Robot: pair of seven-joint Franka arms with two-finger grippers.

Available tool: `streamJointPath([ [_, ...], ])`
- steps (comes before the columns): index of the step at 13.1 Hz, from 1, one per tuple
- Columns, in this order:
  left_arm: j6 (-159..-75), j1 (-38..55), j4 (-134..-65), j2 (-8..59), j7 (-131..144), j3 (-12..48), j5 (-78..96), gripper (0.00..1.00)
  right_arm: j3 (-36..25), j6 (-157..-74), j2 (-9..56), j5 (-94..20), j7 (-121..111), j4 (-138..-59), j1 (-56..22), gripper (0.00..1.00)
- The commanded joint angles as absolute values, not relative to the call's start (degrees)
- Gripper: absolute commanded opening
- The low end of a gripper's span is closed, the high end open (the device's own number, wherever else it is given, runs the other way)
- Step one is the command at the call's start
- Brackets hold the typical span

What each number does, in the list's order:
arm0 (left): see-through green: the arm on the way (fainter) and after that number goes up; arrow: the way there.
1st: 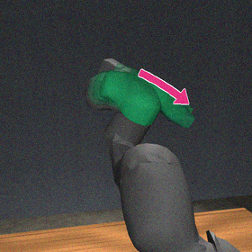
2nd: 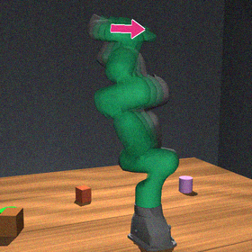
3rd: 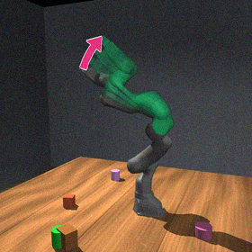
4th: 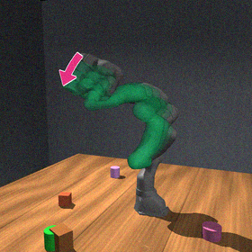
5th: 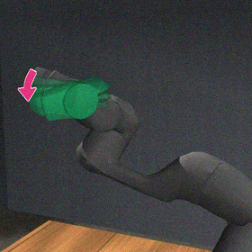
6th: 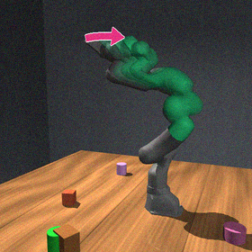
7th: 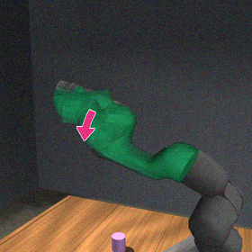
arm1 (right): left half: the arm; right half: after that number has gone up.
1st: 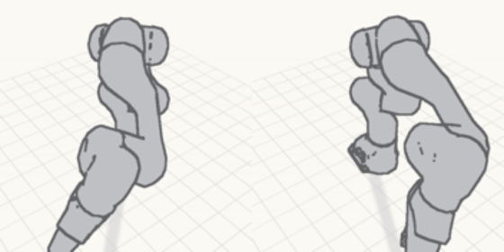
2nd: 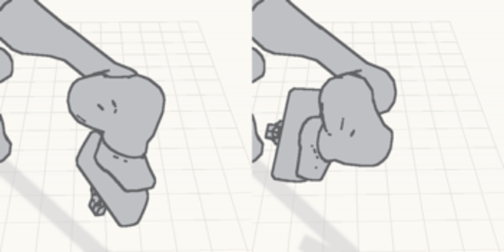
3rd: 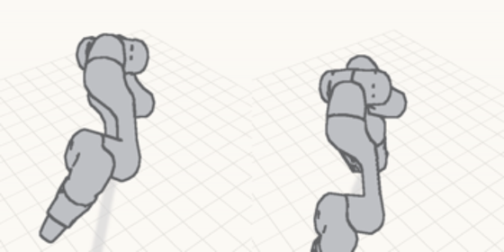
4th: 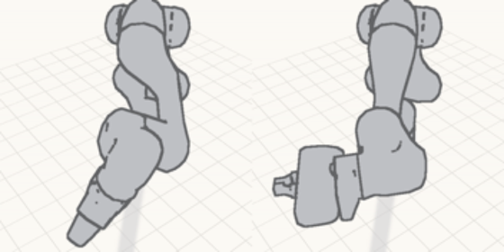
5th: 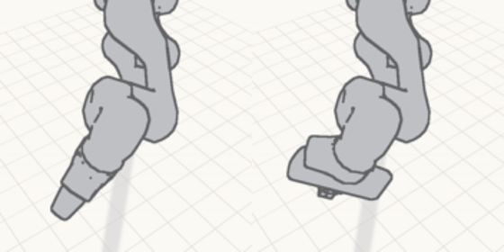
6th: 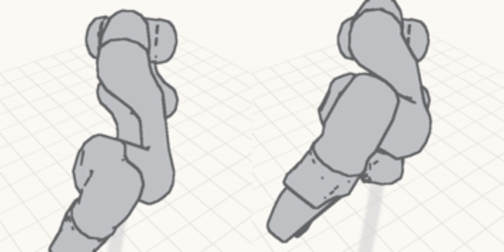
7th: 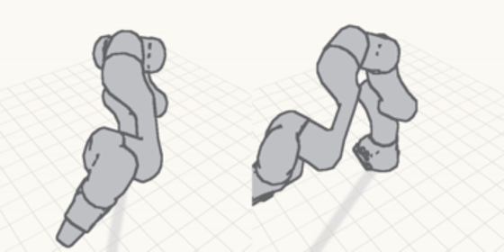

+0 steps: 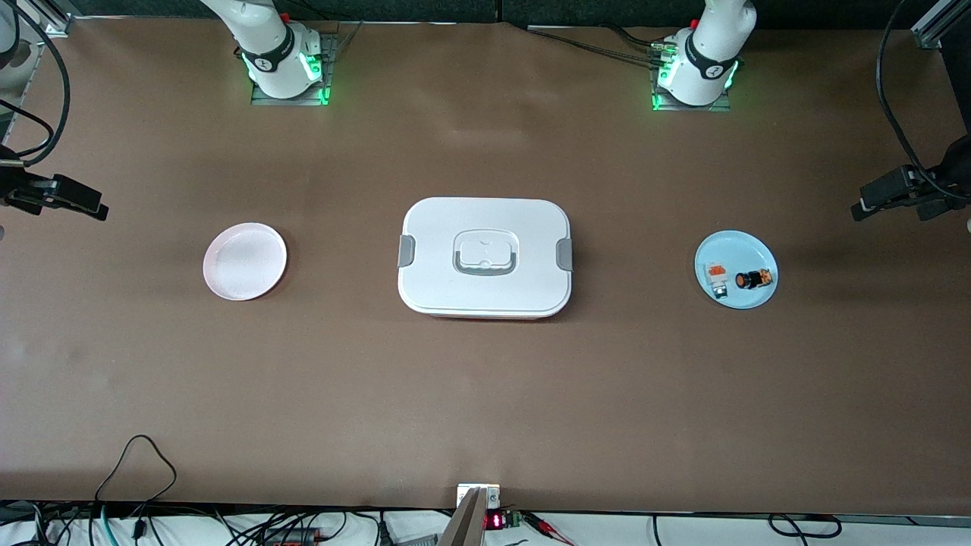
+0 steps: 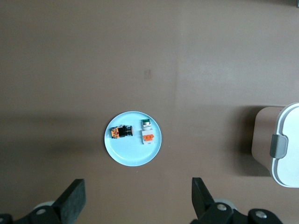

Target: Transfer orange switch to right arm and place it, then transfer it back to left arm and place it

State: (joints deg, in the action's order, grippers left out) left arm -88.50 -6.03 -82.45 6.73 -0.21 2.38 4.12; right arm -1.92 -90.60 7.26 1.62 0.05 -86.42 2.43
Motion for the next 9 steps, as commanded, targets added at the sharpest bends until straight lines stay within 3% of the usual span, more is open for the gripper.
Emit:
streamJointPath([
  [1, -87.4, -6.2, -82.8, 7.5, -0.3, 2.5, 3.2, 1.00, -1.7, -90.4, 6.4, 1.1, 0.7, -86.6, 2.8, 1.00],
  [9, -86.4, -6.4, -84.6, 13.4, 13.1, 2.5, -1.3, 1.00, -1.7, -90.4, 7.3, 1.1, 0.4, -86.4, 2.7, 1.00],
])
